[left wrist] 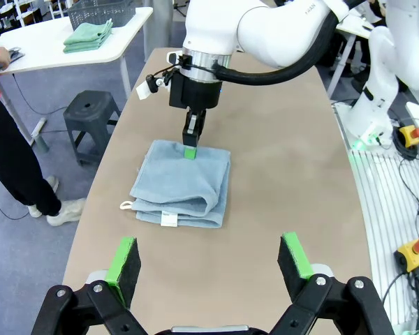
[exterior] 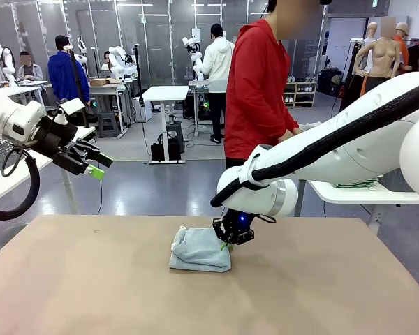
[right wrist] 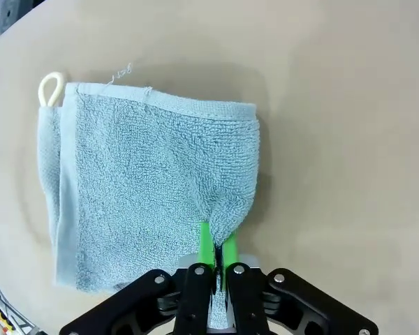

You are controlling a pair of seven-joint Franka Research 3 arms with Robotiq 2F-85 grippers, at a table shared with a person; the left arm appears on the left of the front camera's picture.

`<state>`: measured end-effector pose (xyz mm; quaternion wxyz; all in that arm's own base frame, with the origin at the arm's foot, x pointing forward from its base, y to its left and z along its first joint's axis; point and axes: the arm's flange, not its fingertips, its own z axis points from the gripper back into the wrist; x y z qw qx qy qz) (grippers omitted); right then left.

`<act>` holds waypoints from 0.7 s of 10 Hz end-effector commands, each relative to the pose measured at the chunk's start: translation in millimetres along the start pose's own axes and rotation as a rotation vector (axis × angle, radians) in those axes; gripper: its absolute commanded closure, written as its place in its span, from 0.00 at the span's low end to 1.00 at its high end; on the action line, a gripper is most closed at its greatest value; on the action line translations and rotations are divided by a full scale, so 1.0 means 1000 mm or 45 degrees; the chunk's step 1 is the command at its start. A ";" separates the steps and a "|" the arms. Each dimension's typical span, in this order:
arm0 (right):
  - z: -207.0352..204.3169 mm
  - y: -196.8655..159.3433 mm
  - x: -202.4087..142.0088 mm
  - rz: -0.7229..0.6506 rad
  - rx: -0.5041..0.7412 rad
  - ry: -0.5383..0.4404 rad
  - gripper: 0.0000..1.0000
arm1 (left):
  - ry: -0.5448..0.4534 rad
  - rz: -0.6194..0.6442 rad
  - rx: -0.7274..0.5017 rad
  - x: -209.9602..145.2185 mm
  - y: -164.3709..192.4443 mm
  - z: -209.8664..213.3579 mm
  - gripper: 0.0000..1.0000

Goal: Fold the towels and place them in the basket.
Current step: Place the folded Towel with hook on the right side of the table.

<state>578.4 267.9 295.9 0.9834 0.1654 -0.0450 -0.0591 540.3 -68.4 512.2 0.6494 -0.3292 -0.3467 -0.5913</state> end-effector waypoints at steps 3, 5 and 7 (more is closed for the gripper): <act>-0.001 0.000 -0.001 -0.002 0.001 0.002 1.00 | 0.003 -0.002 0.011 0.001 0.000 0.000 0.00; 0.000 0.000 0.000 0.000 0.000 0.000 0.95 | 0.003 -0.002 0.011 0.001 0.000 0.000 0.00; 0.029 -0.022 -0.003 0.172 -0.022 0.000 0.96 | 0.003 -0.002 0.011 0.001 0.000 0.000 0.00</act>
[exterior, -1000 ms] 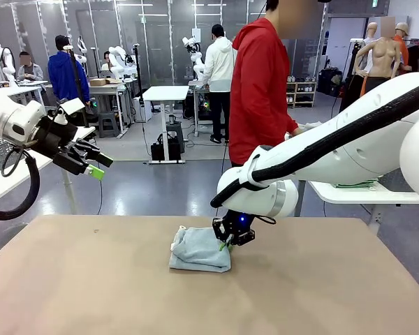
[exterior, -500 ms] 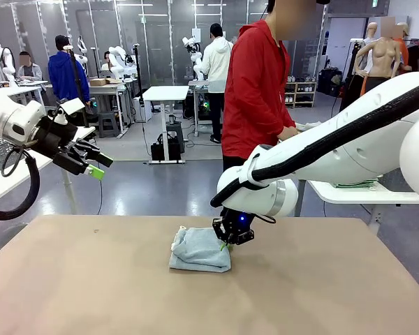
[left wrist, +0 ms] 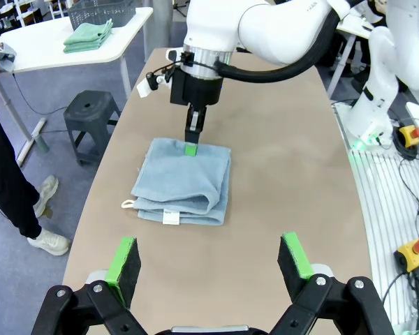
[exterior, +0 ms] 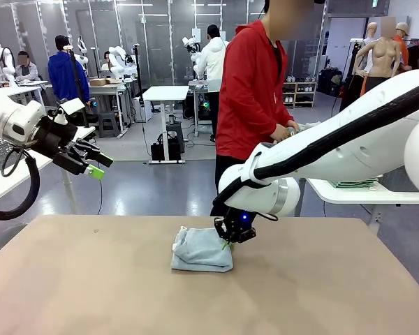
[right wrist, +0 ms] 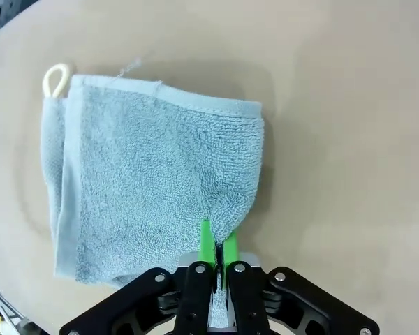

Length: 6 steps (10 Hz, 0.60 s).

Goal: Fold the towels and place them in the basket.
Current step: Place the folded Towel with hook on the right side of the table.

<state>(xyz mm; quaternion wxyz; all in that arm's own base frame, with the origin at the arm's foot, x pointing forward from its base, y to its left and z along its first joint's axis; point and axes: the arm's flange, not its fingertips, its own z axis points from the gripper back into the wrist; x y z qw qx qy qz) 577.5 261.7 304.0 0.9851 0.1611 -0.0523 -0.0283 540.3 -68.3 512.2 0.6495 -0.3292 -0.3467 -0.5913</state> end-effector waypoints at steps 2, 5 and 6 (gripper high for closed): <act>0.052 -0.050 -0.004 0.141 -0.043 -0.003 0.96 | 0.003 -0.002 0.011 0.001 0.000 0.000 0.00; 0.105 -0.121 0.000 0.152 -0.132 -0.024 0.96 | 0.003 -0.002 0.011 0.001 0.000 0.000 0.00; 0.119 -0.155 0.007 0.120 -0.156 -0.034 0.96 | 0.003 -0.002 0.011 0.001 0.000 0.000 0.00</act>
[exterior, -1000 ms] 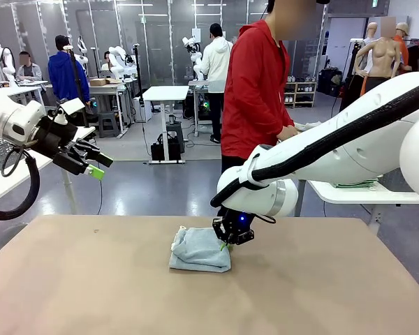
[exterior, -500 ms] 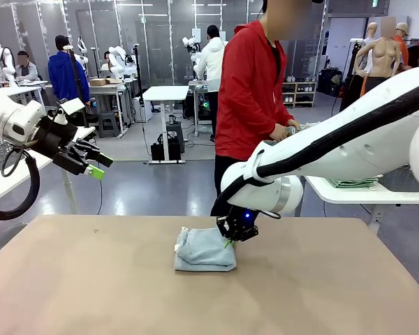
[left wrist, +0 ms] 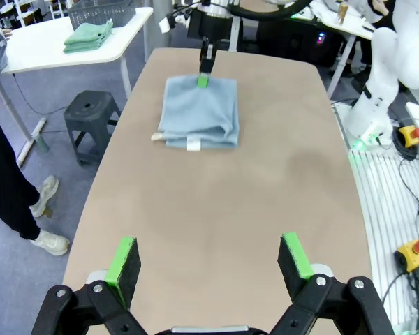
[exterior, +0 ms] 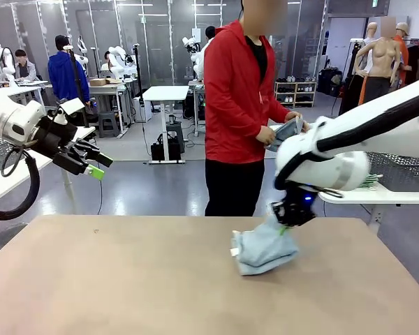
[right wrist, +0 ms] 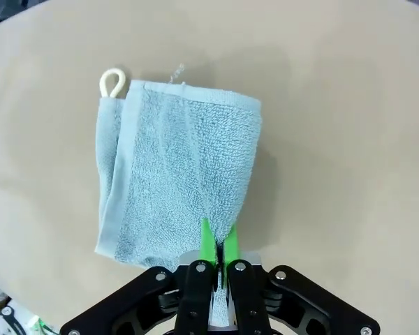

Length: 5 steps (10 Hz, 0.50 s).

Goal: Fold the towels and place them in the basket.
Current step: Place the folded Towel with hook on the right side of the table.

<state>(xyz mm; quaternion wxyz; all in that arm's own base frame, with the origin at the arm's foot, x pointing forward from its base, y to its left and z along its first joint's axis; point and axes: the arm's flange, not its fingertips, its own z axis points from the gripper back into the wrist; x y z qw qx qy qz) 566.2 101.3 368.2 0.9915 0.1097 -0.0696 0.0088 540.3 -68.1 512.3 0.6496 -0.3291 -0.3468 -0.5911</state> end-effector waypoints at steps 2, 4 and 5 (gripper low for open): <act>0.011 -0.084 0.014 -0.003 -0.063 0.030 0.96 | 0.003 -0.002 0.010 0.001 0.000 -0.001 0.00; 0.018 -0.130 0.026 0.053 -0.066 0.077 0.96 | 0.003 -0.002 0.010 0.001 0.000 -0.001 0.00; 0.025 -0.148 0.028 0.073 -0.077 0.102 0.96 | 0.003 -0.002 0.010 0.001 0.000 -0.001 0.00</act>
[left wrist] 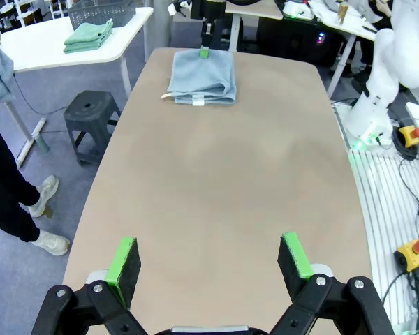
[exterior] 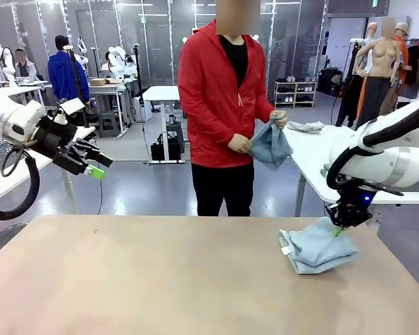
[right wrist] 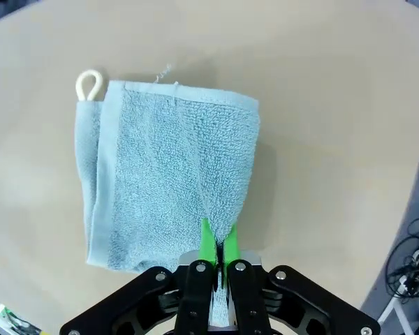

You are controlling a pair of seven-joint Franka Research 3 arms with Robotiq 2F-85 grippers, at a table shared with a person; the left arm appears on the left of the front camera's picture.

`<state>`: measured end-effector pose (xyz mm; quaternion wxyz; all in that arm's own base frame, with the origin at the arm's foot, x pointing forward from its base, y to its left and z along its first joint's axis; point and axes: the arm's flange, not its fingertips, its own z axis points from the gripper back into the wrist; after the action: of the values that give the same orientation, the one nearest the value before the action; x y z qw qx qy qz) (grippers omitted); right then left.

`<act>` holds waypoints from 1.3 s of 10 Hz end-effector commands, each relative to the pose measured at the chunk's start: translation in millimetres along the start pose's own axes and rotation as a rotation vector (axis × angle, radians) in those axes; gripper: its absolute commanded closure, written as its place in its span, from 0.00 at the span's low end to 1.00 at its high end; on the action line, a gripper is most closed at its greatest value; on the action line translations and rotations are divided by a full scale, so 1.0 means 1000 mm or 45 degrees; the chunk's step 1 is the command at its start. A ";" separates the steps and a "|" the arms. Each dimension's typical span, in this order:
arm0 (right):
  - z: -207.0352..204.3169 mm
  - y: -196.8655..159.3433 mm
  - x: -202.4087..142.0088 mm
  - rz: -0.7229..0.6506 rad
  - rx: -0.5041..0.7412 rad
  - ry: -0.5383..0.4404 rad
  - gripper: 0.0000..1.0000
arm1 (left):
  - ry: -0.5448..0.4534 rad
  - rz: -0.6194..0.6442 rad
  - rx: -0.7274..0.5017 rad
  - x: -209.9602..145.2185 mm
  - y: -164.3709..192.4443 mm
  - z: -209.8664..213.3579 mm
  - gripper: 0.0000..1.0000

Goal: Fold the towels and place them in the basket.
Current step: Place the folded Towel with hook on the right side of the table.

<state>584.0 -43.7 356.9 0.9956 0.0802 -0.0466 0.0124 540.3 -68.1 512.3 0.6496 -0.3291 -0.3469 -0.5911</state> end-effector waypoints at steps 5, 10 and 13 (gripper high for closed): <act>-0.001 -0.040 0.020 0.003 -0.008 0.027 0.96 | 0.003 -0.002 0.010 0.001 0.000 -0.001 0.00; 0.002 -0.044 0.012 -0.056 -0.038 0.027 0.55 | 0.003 -0.002 0.010 0.001 0.000 -0.001 0.00; 0.014 -0.040 0.006 -0.063 -0.027 0.019 0.55 | 0.003 -0.002 0.010 0.001 0.000 -0.001 0.00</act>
<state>598.9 -89.2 358.1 0.9967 0.0730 -0.0363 0.0031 540.3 -68.1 512.2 0.6496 -0.3291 -0.3468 -0.5912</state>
